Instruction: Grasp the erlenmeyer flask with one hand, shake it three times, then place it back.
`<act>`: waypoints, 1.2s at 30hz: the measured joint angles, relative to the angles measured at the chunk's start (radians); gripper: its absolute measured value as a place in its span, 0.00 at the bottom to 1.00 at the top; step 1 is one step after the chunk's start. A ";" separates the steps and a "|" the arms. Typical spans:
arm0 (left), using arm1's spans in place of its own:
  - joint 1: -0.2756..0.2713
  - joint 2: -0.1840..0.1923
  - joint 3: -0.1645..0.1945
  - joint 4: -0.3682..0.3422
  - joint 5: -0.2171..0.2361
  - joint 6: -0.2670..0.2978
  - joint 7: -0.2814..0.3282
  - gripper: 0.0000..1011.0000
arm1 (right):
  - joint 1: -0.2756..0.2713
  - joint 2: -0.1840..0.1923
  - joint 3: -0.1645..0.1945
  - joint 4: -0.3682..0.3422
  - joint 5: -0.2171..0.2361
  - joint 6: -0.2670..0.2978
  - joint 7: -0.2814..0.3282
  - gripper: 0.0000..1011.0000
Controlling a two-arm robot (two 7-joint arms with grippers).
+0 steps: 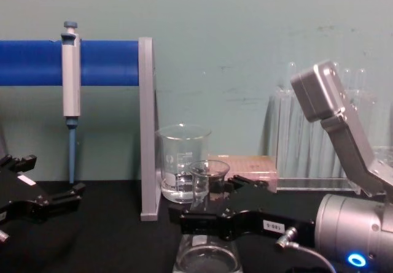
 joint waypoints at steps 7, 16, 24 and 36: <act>0.000 0.000 0.000 0.000 0.000 0.000 0.000 0.99 | 0.000 0.000 0.000 -0.001 0.001 -0.001 0.000 0.99; 0.000 0.000 0.000 0.000 0.000 0.000 0.000 0.99 | 0.001 0.000 0.000 -0.001 0.001 -0.002 0.000 0.99; 0.000 0.000 0.000 0.000 0.000 0.000 0.000 0.99 | 0.000 0.004 0.003 -0.006 0.006 -0.001 0.004 0.99; 0.000 0.000 0.000 0.000 0.000 0.000 0.000 0.99 | -0.023 0.030 0.009 -0.048 0.021 0.011 0.012 0.99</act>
